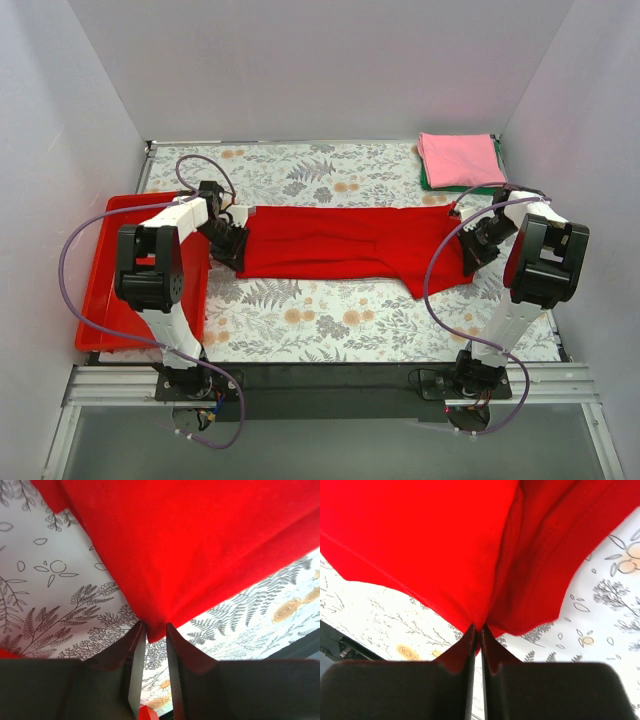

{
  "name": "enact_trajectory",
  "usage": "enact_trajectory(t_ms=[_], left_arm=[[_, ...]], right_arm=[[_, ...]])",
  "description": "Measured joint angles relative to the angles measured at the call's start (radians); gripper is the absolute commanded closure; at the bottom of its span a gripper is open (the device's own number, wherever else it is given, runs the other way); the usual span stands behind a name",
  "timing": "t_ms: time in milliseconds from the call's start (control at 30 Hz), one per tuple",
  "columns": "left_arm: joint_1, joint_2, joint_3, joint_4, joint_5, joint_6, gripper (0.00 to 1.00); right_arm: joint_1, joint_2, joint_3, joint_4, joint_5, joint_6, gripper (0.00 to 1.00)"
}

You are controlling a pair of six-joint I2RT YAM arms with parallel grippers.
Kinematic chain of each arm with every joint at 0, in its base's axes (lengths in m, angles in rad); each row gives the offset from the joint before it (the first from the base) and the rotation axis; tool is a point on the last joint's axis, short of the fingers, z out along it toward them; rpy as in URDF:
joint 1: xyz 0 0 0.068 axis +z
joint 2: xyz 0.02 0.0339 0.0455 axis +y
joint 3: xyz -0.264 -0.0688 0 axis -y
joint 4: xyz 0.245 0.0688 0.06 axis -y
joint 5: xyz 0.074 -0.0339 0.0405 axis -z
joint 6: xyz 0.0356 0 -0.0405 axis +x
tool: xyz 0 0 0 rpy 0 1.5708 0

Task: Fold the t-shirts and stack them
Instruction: Fold the tshirt

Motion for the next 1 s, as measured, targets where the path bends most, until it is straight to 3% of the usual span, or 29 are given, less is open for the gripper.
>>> enact_trajectory(t_ms=[167, 267, 333, 467, 600, 633, 833, 1000], left_arm=[[-0.011, -0.066, 0.027, 0.007, 0.053, -0.001, 0.68], [-0.037, -0.106, 0.066, 0.039, 0.102, -0.001, 0.63], [-0.075, -0.147, 0.069, 0.079, 0.132, -0.002, 0.53], [-0.182, -0.217, 0.064, 0.183, 0.196, -0.028, 0.46], [-0.37, -0.262, -0.014, 0.406, 0.229, -0.127, 0.41], [-0.424, -0.263, -0.041, 0.471, 0.228, -0.158, 0.36], [-0.769, -0.151, -0.103, 0.752, 0.164, -0.362, 0.36], [-0.917, 0.046, -0.058, 0.898, 0.12, -0.544, 0.4]], right_arm=[[0.0, -0.024, 0.013, -0.011, 0.0, 0.002, 0.57], [-0.002, -0.029, 0.034, -0.026, -0.011, 0.001, 0.53], [-0.003, -0.037, 0.045, -0.034, -0.02, 0.0, 0.53], [-0.007, -0.057, 0.053, -0.058, -0.031, -0.001, 0.53], [-0.014, -0.058, 0.048, -0.076, -0.033, 0.0, 0.54], [-0.016, -0.057, 0.047, -0.078, -0.039, 0.001, 0.54], [-0.028, -0.007, 0.047, -0.079, -0.051, 0.02, 0.61], [-0.03, 0.023, 0.048, -0.079, -0.05, 0.031, 0.7]])
